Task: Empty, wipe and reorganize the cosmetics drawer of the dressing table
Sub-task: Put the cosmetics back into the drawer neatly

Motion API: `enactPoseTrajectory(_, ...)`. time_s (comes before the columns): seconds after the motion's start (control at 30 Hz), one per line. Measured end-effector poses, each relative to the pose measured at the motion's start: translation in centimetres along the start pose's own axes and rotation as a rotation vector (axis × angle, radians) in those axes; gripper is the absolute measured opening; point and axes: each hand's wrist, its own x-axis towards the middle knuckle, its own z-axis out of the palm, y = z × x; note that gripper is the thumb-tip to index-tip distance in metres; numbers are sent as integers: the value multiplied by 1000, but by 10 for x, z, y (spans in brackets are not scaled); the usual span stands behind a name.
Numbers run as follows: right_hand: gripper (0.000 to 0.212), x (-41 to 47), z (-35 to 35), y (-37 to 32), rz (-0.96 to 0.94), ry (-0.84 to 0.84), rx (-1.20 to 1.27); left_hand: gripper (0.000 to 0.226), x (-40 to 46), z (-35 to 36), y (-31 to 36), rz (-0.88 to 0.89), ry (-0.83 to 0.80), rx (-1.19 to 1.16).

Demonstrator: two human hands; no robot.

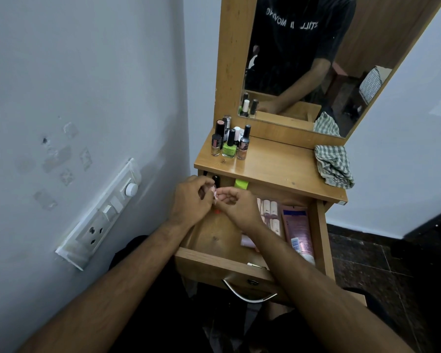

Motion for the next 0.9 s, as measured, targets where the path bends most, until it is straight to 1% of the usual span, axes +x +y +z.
enactPoseTrajectory(0.07, 16, 1, 5, 2, -54, 6, -141, 22, 0, 1, -1, 11, -23, 24)
enactPoseTrajectory(0.2, 15, 7, 11, 5, -71, 72, -257, 24, 0, 2, -4, 3, -43, 63)
enactPoseTrajectory(0.33, 19, 9, 15, 5, -31, 27, -280, 17, 0, 3, -8, -61, -3, 74)
enactPoseTrajectory(0.5, 19, 12, 19, 7, -43, 8, -291, 12, 1, 2, -8, -128, 47, 73)
enactPoseTrajectory(0.7, 27, 11, 20, 8, -73, 63, -313, 11, 2, 3, -11, -128, 52, 81)
enactPoseTrajectory(0.9, 29, 9, 19, 8, -67, 68, -333, 10, 1, 2, -11, -135, 58, 68)
